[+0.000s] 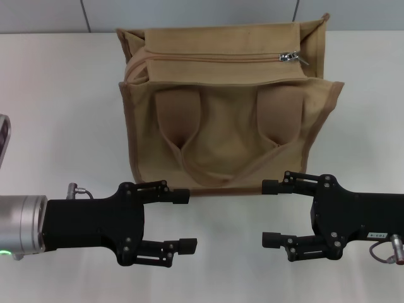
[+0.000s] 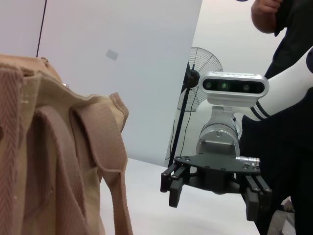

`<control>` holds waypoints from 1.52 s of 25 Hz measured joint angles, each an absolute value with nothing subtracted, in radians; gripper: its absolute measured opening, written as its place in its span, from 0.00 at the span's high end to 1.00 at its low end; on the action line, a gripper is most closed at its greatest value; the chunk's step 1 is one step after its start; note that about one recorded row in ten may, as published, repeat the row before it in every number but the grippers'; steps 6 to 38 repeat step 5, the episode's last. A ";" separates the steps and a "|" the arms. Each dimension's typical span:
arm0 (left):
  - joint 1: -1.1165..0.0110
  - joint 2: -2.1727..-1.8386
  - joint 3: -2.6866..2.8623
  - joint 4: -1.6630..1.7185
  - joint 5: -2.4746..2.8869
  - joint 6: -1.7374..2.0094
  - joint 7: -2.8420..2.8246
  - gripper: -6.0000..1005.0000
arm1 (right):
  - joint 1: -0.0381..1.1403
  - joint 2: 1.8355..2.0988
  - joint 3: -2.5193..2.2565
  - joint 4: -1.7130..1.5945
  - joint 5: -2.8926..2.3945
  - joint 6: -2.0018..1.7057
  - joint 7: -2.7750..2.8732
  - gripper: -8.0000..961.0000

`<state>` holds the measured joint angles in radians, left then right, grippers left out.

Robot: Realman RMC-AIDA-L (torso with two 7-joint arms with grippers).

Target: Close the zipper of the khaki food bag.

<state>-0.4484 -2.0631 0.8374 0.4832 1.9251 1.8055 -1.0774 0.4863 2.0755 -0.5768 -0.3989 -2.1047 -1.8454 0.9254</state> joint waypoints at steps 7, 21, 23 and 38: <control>-0.450 -2.063 0.838 0.483 1.925 1.805 -1.079 0.17 | 0.486 2.075 -0.577 -0.399 -2.105 -1.845 0.927 0.15; -0.450 -2.063 0.838 0.483 1.925 1.805 -1.079 0.17 | 0.486 2.075 -0.577 -0.399 -2.105 -1.845 0.927 0.15; -0.450 -2.063 0.838 0.483 1.925 1.805 -1.079 0.17 | 0.486 2.075 -0.577 -0.399 -2.105 -1.845 0.927 0.15; -0.450 -2.063 0.838 0.483 1.925 1.805 -1.079 0.17 | 0.486 2.075 -0.577 -0.399 -2.105 -1.845 0.927 0.15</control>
